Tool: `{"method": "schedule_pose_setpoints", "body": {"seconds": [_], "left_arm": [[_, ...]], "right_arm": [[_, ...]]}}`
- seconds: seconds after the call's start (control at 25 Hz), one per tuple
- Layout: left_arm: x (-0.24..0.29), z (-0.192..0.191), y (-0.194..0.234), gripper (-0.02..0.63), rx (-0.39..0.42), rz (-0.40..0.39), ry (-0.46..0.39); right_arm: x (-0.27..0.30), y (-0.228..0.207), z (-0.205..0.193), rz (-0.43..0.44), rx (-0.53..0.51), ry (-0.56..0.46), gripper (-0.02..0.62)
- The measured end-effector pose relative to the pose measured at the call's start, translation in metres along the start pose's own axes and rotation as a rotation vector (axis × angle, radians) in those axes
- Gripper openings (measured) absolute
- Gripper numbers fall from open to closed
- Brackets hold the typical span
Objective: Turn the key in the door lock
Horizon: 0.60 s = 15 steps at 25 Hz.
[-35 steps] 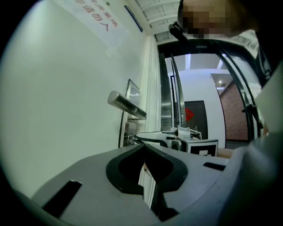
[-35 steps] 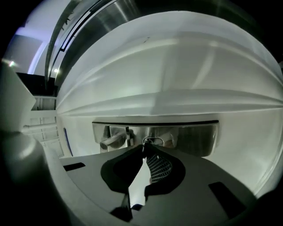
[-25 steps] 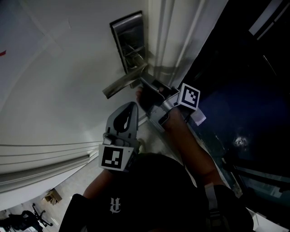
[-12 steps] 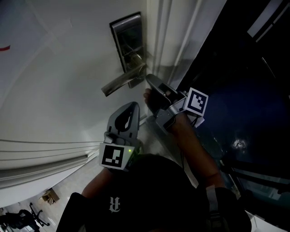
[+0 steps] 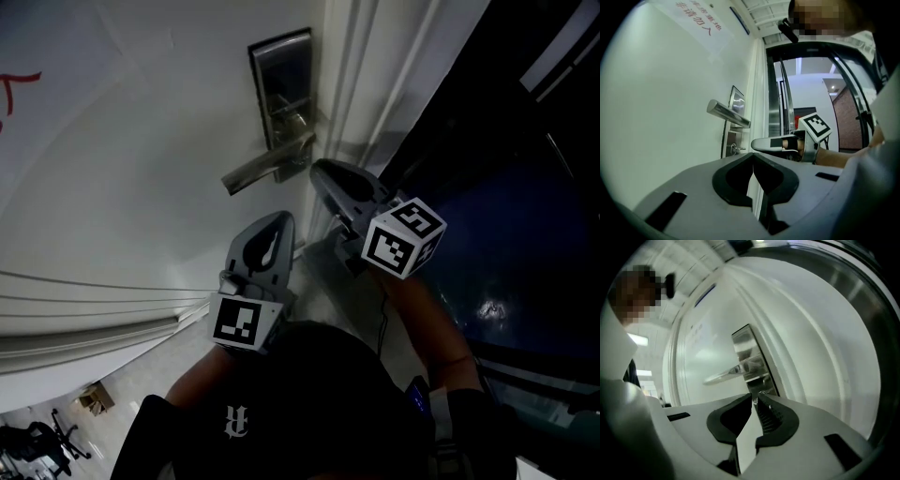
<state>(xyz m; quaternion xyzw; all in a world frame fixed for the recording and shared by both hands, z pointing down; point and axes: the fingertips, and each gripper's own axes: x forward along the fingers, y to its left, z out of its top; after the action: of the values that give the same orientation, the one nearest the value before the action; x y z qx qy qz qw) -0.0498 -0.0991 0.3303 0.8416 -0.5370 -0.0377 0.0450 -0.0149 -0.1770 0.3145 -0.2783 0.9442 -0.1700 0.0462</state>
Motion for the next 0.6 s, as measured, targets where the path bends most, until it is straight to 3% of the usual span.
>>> {"method": "schedule_pose_setpoints", "body": {"seconds": [0.16, 0.36, 0.48, 0.6], "left_arm": [[-0.001, -0.001, 0.002, 0.006, 0.001, 0.005, 0.003], [0.0, -0.002, 0.005, 0.006, -0.004, 0.008, 0.007], [-0.001, -0.003, 0.007, 0.006, -0.005, 0.01, 0.006], [-0.001, -0.004, 0.009, 0.006, -0.008, 0.012, 0.008]], "right_arm": [[0.004, 0.008, -0.003, -0.129, -0.614, 0.095, 0.026], [0.014, 0.012, -0.021, -0.245, -1.258, 0.191, 0.075], [0.02, 0.011, -0.028, -0.288, -1.504, 0.2, 0.078], [0.025, 0.011, -0.03, -0.302, -1.633, 0.181, 0.078]]}}
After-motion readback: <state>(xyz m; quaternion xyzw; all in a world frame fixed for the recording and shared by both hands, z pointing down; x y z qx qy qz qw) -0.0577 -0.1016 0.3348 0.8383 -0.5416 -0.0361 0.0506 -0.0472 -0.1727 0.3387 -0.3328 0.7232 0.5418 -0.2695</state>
